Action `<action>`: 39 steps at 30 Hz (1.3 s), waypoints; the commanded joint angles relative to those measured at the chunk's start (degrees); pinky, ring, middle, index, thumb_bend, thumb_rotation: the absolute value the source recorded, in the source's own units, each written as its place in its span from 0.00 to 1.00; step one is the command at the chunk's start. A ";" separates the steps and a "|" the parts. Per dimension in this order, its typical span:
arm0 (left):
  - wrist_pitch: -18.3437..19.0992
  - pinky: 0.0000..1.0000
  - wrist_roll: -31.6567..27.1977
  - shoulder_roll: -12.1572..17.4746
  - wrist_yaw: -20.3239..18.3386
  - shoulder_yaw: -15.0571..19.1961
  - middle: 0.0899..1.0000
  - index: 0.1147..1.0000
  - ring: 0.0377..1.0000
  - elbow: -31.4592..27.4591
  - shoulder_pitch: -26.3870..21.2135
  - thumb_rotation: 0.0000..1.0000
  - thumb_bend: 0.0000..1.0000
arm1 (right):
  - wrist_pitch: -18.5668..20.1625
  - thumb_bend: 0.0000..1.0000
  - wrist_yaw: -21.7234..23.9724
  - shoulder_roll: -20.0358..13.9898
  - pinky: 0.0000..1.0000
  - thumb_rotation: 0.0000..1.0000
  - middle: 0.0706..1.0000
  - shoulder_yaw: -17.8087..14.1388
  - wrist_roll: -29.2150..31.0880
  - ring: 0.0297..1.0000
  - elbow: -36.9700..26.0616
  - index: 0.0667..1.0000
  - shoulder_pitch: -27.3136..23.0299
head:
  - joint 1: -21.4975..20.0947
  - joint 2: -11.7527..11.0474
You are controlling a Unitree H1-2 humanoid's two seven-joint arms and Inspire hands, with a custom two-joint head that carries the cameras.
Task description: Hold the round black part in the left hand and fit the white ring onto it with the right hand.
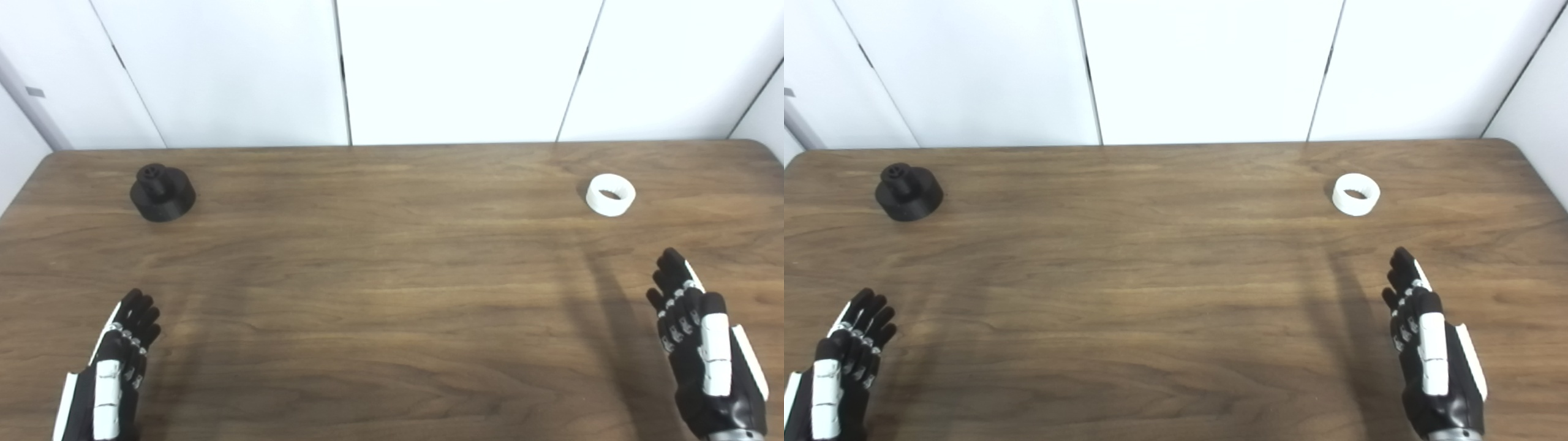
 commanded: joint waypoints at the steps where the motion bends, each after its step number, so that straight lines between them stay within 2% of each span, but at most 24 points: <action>1: -0.51 0.95 0.90 0.90 -0.11 -0.44 0.94 0.93 0.94 -1.77 -0.26 0.88 0.67 | -2.29 0.53 0.42 -1.17 1.00 1.00 0.98 -0.37 0.29 1.00 -0.67 0.96 -1.14 | 0.07 -0.08; 10: -1.80 0.99 1.11 1.80 -1.65 -1.51 0.99 0.98 0.98 -1.10 0.01 0.89 0.67 | -3.57 0.54 0.80 -1.18 1.00 1.00 0.98 -0.29 0.52 0.99 0.19 0.95 -0.82 | 0.39 -0.55; 14: -2.27 1.00 1.94 2.31 -2.89 -2.39 1.00 1.00 1.00 -1.03 0.25 0.91 0.66 | -4.03 0.54 1.16 -1.34 1.00 1.00 0.99 -0.32 1.01 1.00 0.57 0.96 -0.70 | 1.67 -1.50; 21: -1.63 1.00 4.09 1.52 -1.64 -3.20 1.00 1.00 1.00 -1.98 0.55 0.92 0.69 | -4.52 0.54 1.14 -1.75 1.00 1.00 0.98 -0.77 1.28 1.00 1.01 0.95 -0.61 | 3.96 -2.13; 29: -0.77 0.99 5.46 -0.22 -0.56 -4.21 1.00 1.00 1.00 -3.23 1.07 0.93 0.65 | -3.60 0.60 1.11 -3.01 1.00 1.00 0.99 -1.67 1.13 1.00 0.82 0.96 -0.33 | 9.20 -3.01; 34: 0.17 0.98 7.44 -1.74 0.42 -5.39 1.00 1.00 0.99 -4.92 1.86 0.93 0.64 | -4.66 0.59 1.95 -4.12 1.00 1.00 0.99 -2.34 2.09 1.00 1.61 0.97 -0.06 | 13.24 -4.53; 37: -0.61 0.99 8.44 -2.06 0.41 -6.24 1.00 1.00 0.99 -5.03 2.15 0.93 0.64 | -5.53 0.64 2.32 -4.60 1.00 1.00 1.00 -2.72 2.68 1.00 2.43 0.98 -0.22 | 15.91 -5.10; 39: -0.95 0.97 8.70 -2.49 0.64 -6.62 1.00 1.00 0.99 -4.99 2.27 0.92 0.63 | -7.38 0.58 2.85 -4.72 1.00 1.00 0.99 -2.97 3.22 1.00 3.81 0.96 -0.56 | 17.10 -5.54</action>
